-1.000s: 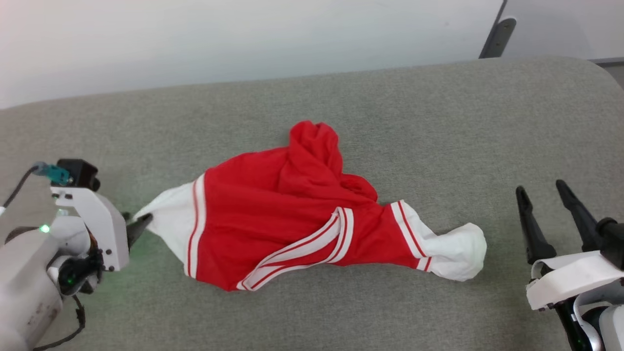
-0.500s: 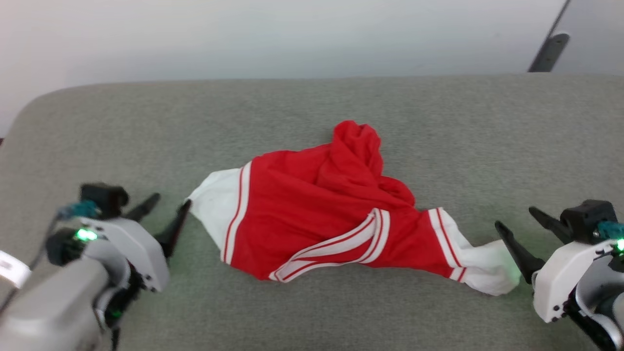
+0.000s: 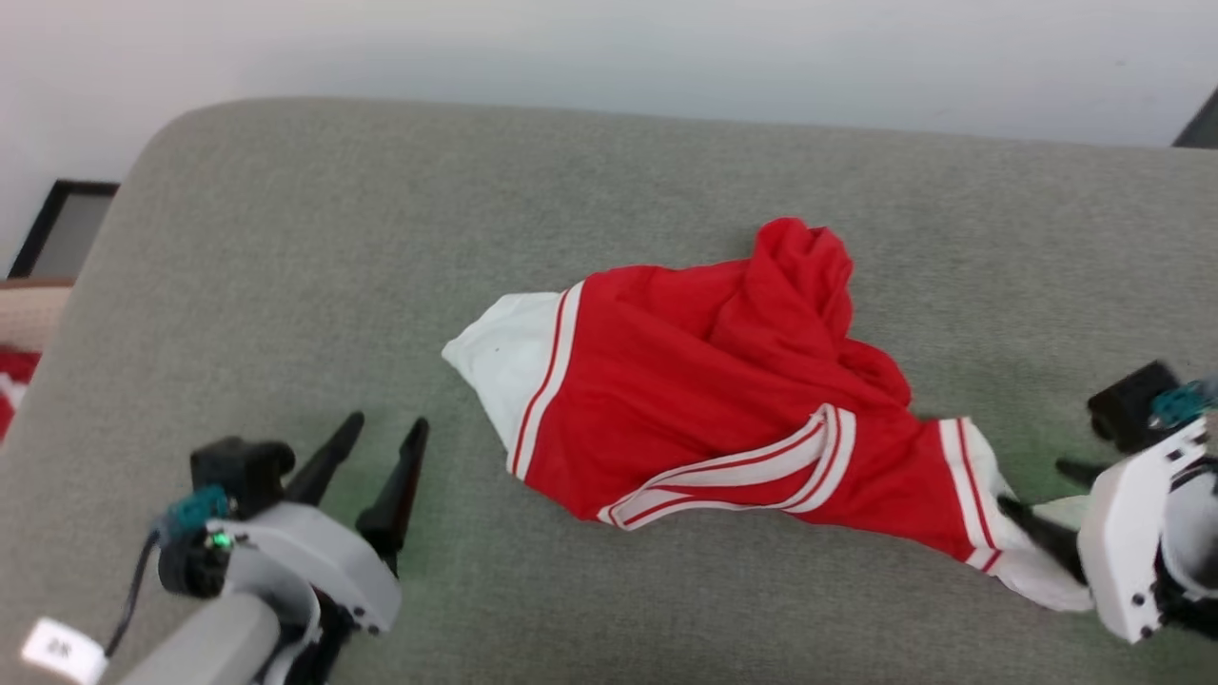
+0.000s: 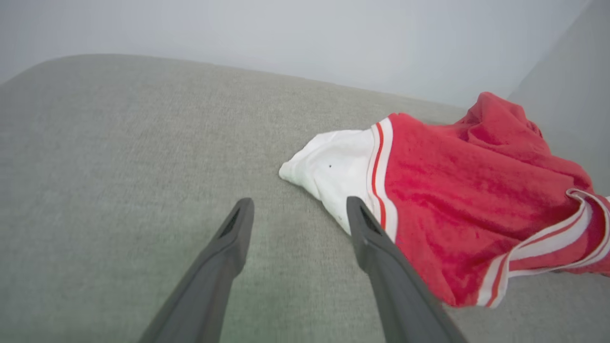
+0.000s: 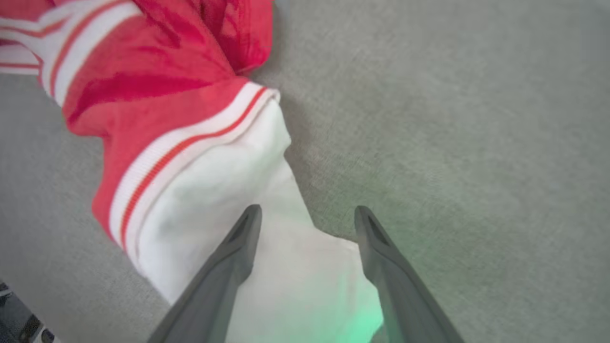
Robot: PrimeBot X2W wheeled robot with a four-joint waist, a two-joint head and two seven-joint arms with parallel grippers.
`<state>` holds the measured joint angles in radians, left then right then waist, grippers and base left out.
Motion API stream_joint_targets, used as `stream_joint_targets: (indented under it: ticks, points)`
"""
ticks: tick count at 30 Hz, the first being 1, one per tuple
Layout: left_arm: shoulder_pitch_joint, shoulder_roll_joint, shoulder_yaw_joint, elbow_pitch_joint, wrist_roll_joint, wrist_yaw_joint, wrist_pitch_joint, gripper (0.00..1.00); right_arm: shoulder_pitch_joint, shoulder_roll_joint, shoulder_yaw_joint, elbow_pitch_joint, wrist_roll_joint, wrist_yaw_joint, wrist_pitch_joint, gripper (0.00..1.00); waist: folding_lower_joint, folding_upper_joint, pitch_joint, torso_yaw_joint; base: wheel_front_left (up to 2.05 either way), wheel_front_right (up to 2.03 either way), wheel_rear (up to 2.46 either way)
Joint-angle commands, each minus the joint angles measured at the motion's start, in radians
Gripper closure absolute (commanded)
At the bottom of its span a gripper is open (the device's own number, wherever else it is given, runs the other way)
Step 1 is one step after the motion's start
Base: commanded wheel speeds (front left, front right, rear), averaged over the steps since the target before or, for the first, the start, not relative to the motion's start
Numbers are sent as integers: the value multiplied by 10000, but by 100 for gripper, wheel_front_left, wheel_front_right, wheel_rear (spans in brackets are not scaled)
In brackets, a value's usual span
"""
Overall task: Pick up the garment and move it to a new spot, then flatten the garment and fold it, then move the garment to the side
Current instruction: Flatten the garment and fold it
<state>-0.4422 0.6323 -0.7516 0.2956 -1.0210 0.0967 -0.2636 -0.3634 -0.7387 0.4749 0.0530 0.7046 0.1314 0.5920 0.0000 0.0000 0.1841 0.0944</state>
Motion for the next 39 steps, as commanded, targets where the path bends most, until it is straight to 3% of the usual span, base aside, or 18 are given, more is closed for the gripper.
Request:
stream_joint_targets:
  ticks: [1,4,5,6,8,9,14,22,25,30,32,33,39]
  points:
    - [469,-162,357,-130,219,-56,-10,0,-128,-9,327,106,157,-14,252,0,0,0,281,347,0,0,0]
    - [964,-343,886,-204,469,-173,-10,0,-218,-68,665,221,290,-14,373,0,0,0,361,449,0,0,0]
    - [1098,-410,1022,-223,545,-221,-11,0,-200,-81,772,266,330,-14,404,7,0,0,378,465,0,0,0]
    - [1229,-481,1161,-229,610,-271,-9,0,-238,-115,825,297,337,-14,371,28,0,0,392,478,0,0,0]
    - [1420,-569,1385,-232,748,-352,-9,0,-329,-145,925,372,402,-14,269,87,0,0,410,480,0,0,0]
    - [1497,-619,1485,-224,792,-370,-11,0,-363,-160,990,406,419,-14,222,100,0,0,407,472,0,0,0]
    - [1784,-871,1893,-232,1021,-522,-10,0,-759,-377,659,678,35,-15,-691,100,0,0,374,289,0,0,0]
    - [1794,-1175,2239,-163,1378,-679,-10,0,-1506,-221,-996,1675,-1078,-15,-2653,100,0,0,300,-68,0,0,0]
    - [1839,-1269,2306,-102,1435,-732,-11,0,-1367,40,-1060,1764,-1003,-15,-2823,100,0,0,259,-131,0,0,0]
    - [1917,-1393,2362,-44,1516,-800,-11,0,-1112,-76,-498,1498,-432,-15,-2296,100,0,0,250,-170,0,0,0]
    - [1982,-1430,2364,13,1535,-837,-11,0,-938,-196,-103,1262,204,-15,-1658,55,0,0,260,-163,0,0,0]
    - [2011,-1448,2357,41,1557,-861,-11,0,-856,-268,53,1136,646,-15,-1251,0,0,0,268,-163,0,0,0]
    - [1981,-1552,2417,142,1610,-956,-11,0,-533,-861,454,483,2113,-15,1072,0,0,0,457,-89,0,0,0]
